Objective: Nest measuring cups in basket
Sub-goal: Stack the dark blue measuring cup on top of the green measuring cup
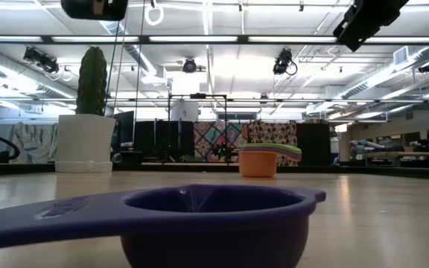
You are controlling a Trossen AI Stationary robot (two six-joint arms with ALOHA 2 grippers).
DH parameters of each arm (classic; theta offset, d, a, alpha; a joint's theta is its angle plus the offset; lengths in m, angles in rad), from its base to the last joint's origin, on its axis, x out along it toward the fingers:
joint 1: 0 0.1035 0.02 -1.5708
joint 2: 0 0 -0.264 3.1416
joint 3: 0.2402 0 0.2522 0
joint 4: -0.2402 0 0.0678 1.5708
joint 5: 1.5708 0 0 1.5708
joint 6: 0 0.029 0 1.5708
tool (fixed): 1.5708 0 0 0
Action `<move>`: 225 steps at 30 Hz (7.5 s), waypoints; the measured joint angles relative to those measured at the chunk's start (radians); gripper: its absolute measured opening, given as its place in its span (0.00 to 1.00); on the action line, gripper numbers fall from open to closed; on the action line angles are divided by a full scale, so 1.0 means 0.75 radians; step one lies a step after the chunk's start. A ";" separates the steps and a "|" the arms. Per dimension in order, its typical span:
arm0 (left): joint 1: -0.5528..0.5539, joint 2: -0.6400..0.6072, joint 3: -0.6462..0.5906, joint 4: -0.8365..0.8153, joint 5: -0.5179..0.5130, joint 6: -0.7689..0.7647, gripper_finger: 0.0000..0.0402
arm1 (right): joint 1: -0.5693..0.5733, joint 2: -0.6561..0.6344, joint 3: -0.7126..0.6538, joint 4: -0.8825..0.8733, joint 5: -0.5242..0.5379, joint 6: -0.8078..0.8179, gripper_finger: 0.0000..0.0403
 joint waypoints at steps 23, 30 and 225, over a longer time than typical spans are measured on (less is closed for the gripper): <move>-0.054 0.399 -0.001 0.273 0.143 0.112 0.34 | 0.000 -0.164 0.000 0.033 0.027 0.016 0.01; -0.052 0.405 -0.001 0.266 0.084 0.152 0.34 | 0.001 -0.163 0.000 0.032 0.027 0.016 0.01; 1.204 0.477 0.217 0.264 0.321 -0.033 0.12 | 0.011 -0.116 0.001 0.146 0.749 -0.138 0.02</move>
